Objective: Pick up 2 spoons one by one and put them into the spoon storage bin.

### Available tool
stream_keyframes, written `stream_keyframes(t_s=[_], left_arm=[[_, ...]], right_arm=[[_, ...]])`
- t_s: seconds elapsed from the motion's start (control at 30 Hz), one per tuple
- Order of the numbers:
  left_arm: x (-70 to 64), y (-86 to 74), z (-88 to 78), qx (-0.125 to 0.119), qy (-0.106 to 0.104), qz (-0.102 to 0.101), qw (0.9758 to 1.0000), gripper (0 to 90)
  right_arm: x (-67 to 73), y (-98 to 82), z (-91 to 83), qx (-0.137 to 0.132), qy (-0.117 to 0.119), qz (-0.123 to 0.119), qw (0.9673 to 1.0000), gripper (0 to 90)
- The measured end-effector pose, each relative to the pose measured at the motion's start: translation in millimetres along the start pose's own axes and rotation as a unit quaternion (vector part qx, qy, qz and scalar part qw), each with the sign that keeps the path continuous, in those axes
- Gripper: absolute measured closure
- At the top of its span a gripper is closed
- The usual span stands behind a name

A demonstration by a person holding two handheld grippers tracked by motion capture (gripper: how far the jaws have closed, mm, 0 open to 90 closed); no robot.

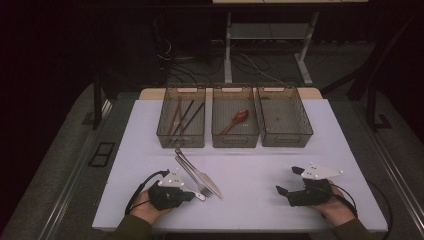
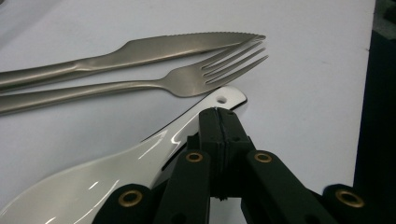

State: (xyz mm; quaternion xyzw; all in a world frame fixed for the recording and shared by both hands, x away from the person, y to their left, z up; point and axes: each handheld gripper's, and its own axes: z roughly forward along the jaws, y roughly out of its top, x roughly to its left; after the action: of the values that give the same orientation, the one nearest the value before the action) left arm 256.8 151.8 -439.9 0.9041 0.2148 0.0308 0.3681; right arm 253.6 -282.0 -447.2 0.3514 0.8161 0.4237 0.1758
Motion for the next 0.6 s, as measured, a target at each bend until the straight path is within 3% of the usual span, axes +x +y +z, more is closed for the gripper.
stream_keyframes(t_s=[0.13,0.27,0.4,0.6], left_arm=[[-1.5,0.2,-1.5,-0.007,-0.005,0.002,1.0,89.4],[1.7,-1.0,-10.9,-0.028,0.005,-0.002,0.9996,89.4],[8.0,-6.8,-22.9,-0.047,0.035,-0.012,0.9982,85.2],[22.6,-22.5,-39.0,-0.07,0.079,-0.052,0.9931,74.6]], right_arm=[[0.4,0.1,-0.2,0.001,0.001,0.0,1.0,12.0],[0.7,0.1,-0.4,0.001,0.002,0.0,1.0,12.0],[0.4,0.0,0.0,0.001,0.002,-0.004,1.0,12.0],[0.5,0.1,0.1,0.002,0.002,-0.006,1.0,12.0]])
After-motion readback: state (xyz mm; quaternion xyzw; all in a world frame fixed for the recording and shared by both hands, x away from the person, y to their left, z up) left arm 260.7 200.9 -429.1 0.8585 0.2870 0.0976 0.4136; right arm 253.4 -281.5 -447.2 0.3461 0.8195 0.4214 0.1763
